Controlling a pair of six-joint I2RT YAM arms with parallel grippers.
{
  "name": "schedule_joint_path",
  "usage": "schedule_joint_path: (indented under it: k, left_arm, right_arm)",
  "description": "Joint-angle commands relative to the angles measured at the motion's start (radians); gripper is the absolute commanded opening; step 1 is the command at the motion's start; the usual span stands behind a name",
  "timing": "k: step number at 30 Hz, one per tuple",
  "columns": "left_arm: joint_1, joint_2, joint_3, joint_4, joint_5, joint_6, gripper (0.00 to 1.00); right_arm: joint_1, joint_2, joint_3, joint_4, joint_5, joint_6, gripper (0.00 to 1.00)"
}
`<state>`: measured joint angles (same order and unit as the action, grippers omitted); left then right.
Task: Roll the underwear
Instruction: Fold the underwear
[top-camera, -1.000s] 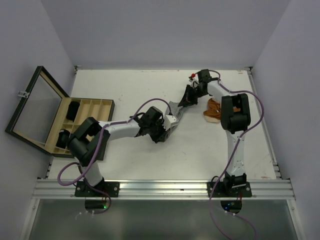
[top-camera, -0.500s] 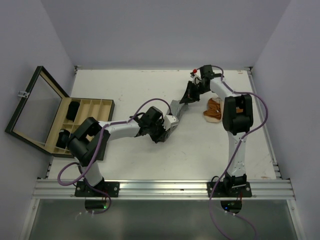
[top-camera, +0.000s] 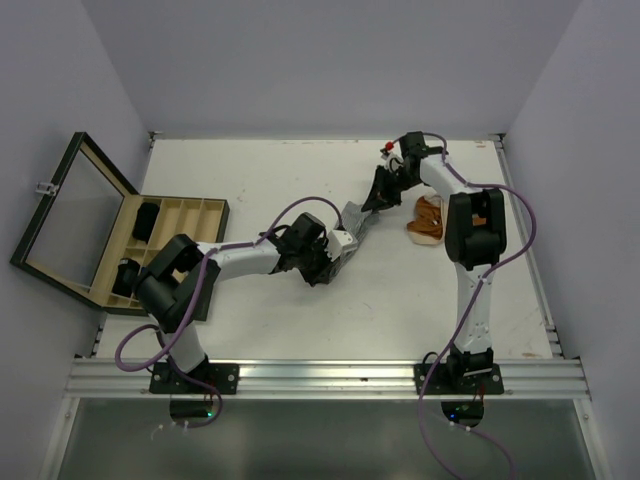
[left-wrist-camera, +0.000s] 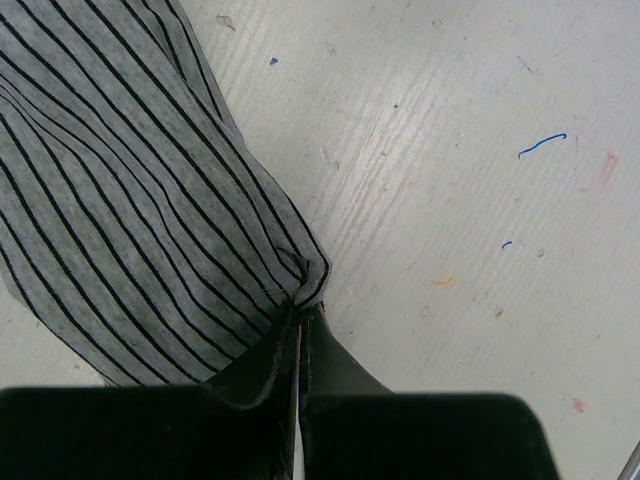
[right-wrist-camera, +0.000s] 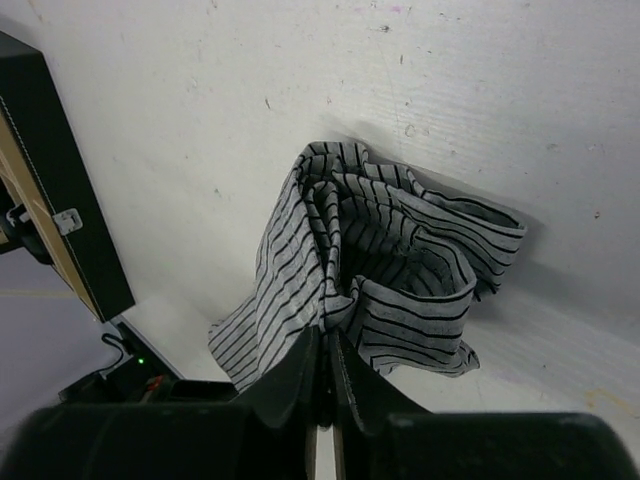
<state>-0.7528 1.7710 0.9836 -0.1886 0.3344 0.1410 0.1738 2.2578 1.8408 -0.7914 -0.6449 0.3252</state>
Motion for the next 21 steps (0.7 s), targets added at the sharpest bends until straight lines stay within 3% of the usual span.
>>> schedule_joint_path:
  k: [1,3,6,10,15,19,21]
  left_arm:
    - [0.006,0.065,-0.048,-0.129,-0.028,-0.006,0.0]
    - [0.006,0.064,-0.049,-0.129,-0.028,-0.006,0.0]
    - [0.006,0.062,-0.052,-0.129,-0.028,-0.006,0.0]
    - [0.007,0.065,-0.049,-0.129,-0.028,-0.004,0.0]
    - [0.007,0.071,-0.043,-0.133,-0.023,-0.006,0.0]
    - [0.009,0.071,-0.042,-0.135,-0.023,-0.004,0.0]
    - [0.009,0.073,-0.043,-0.135,-0.023,-0.006,0.0]
  right_arm:
    - [-0.003,-0.021,0.041,-0.045,0.011,-0.015,0.15]
    - [-0.003,-0.02,0.048,-0.052,0.022,-0.015,0.25]
    - [-0.003,-0.017,0.051,-0.051,0.024,-0.014,0.2]
    - [-0.003,-0.023,0.057,-0.066,0.044,-0.026,0.28]
    - [-0.003,-0.02,0.057,-0.098,0.05,-0.048,0.29]
    - [-0.003,-0.021,0.057,-0.111,0.056,-0.061,0.2]
    - [-0.003,-0.024,0.061,-0.126,0.067,-0.067,0.26]
